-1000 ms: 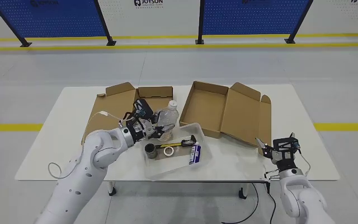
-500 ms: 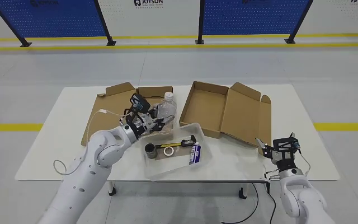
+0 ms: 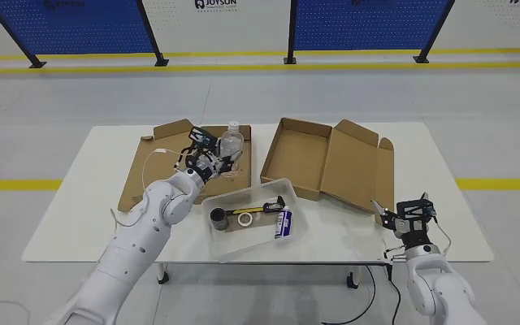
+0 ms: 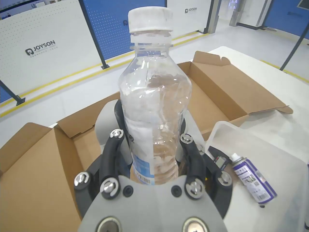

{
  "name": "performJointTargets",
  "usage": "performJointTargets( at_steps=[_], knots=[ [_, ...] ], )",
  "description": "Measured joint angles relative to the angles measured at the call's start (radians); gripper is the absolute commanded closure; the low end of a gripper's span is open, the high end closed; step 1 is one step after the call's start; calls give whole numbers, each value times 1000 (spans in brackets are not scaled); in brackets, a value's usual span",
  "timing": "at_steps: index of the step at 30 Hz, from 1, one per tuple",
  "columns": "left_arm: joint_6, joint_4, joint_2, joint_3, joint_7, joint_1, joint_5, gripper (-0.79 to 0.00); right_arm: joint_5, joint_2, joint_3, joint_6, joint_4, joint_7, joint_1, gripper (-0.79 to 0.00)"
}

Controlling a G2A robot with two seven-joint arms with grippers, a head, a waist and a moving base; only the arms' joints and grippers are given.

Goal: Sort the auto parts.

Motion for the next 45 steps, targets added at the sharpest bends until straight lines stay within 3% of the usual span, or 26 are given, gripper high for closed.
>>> performJointTargets(
  at_steps=[8,20,22,26,31,40,45],
  knots=[
    [-5,176,-18,14,52,-49,33,0,0,0,0,0,0,0,0,-785],
    [-15,308,-44,33,133,-67,52,0,0,0,0,0,0,0,0,-785],
    [-12,320,-48,33,142,-66,47,-197,0,0,0,0,0,0,0,-785],
    [-10,348,-55,37,164,-65,59,-265,0,0,0,0,0,0,0,-785],
    [0,376,-61,33,184,-64,60,-785,0,0,0,0,0,0,0,-785],
    [-4,404,-66,18,192,-64,69,-785,0,0,0,0,0,0,0,-785],
    [-3,374,-61,4,199,-48,97,-785,0,0,0,0,0,0,0,-785]
  ],
)
